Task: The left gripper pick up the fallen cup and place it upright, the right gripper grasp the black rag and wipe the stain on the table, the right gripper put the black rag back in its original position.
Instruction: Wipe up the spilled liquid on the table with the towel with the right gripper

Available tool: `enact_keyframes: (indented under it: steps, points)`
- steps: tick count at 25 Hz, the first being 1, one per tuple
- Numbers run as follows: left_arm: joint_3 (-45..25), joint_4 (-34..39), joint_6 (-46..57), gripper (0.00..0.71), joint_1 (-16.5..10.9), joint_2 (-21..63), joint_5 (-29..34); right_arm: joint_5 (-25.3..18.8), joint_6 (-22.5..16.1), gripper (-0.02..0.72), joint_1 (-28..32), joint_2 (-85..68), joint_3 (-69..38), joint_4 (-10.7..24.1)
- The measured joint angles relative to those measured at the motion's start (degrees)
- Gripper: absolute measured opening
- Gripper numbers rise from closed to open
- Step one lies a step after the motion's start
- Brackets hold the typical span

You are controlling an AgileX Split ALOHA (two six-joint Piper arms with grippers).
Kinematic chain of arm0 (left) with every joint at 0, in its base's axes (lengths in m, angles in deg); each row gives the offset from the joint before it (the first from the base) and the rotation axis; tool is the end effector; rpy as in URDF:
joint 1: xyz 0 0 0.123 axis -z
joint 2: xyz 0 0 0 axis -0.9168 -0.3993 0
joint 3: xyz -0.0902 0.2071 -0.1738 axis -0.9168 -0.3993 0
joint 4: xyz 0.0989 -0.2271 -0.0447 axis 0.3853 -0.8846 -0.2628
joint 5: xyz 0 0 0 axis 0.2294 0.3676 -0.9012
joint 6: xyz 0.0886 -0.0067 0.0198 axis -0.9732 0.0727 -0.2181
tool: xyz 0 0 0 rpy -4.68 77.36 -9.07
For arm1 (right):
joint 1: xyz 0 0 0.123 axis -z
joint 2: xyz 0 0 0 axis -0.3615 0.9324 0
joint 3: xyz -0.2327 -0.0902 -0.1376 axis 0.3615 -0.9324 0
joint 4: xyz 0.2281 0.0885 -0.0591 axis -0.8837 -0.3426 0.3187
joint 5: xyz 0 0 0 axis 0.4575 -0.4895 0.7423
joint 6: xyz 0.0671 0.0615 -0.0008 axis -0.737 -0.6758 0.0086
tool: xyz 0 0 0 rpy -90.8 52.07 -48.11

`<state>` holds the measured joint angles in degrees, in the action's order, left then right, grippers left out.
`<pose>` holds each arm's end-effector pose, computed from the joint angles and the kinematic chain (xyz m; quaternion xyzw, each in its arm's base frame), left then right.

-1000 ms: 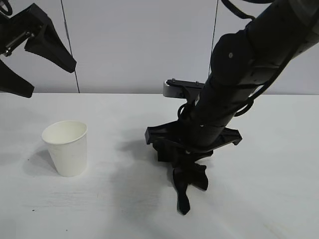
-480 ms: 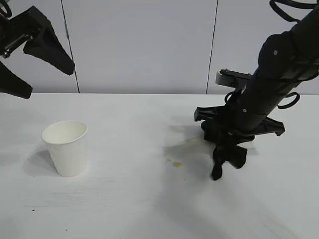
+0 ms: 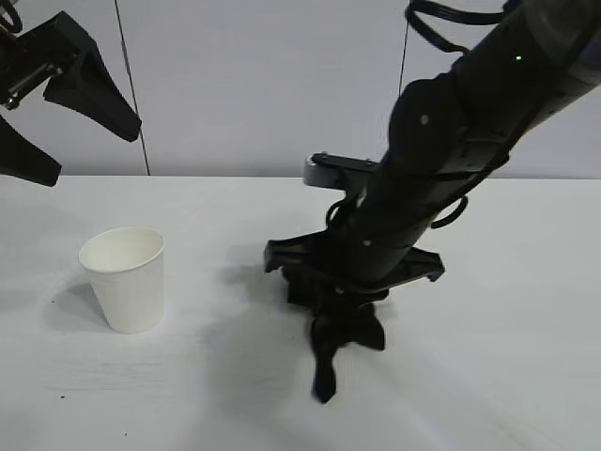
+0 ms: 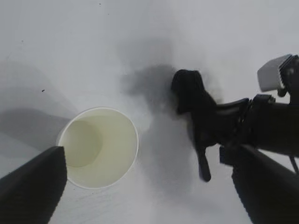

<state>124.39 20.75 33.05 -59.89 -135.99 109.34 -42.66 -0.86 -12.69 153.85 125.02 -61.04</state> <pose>0.3103 -0.0814 0.2447 0.0717 0.9278 -0.2767 0.2397 0.3229 0.2216 0.1063 -0.1221 0.9628 0.1273 0.2046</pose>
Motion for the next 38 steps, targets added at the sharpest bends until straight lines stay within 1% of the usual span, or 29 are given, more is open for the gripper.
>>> enact_keyframes:
  steps: [3,6,9,14,16,19,21,23,26,29,32,35,38]
  points:
    - [0.00,0.00,0.00,0.694,0.00,0.00,0.05,0.80,-0.02,0.106,-1.51,0.13,0.00,0.21]
    - [0.00,0.00,0.00,0.694,0.00,0.00,0.15,1.10,-0.28,0.106,-0.05,0.24,0.00,0.65]
    - [0.00,0.00,0.00,0.694,0.00,0.00,0.40,1.66,-0.43,0.106,4.61,0.23,0.00,1.50]
    - [0.00,0.00,0.00,0.694,0.00,0.00,0.40,2.92,-0.66,0.106,14.53,0.23,0.00,4.98]
    - [0.00,0.00,0.00,0.694,0.00,0.00,0.40,2.97,-0.66,0.106,17.69,0.18,0.00,5.70]
    - [0.00,0.00,0.00,0.694,0.00,0.00,0.40,2.91,-0.70,0.106,20.12,0.18,0.00,5.99]
    - [0.00,0.00,0.00,0.694,0.00,0.00,0.40,2.69,-0.70,0.106,19.66,0.18,0.01,5.99]
    - [0.00,0.00,0.00,0.694,0.00,0.00,0.40,2.27,-0.70,0.106,17.83,0.18,0.12,5.44]
    - [0.00,0.00,0.00,0.694,0.00,0.00,0.40,1.55,-0.70,0.106,12.27,0.18,0.24,4.56]
    - [0.00,0.00,0.00,0.694,0.00,0.00,0.40,0.99,-0.70,0.106,5.37,0.18,0.24,4.05]
    - [0.00,0.00,0.00,0.694,0.00,0.00,0.45,0.78,-1.05,0.106,0.94,0.18,0.24,3.80]
    - [0.00,0.00,0.00,0.694,0.00,0.00,0.51,0.95,-1.33,0.106,0.44,0.23,0.24,3.61]
    - [0.00,0.00,0.00,0.694,0.00,0.00,0.61,1.32,-1.51,0.106,2.63,0.23,0.24,3.43]
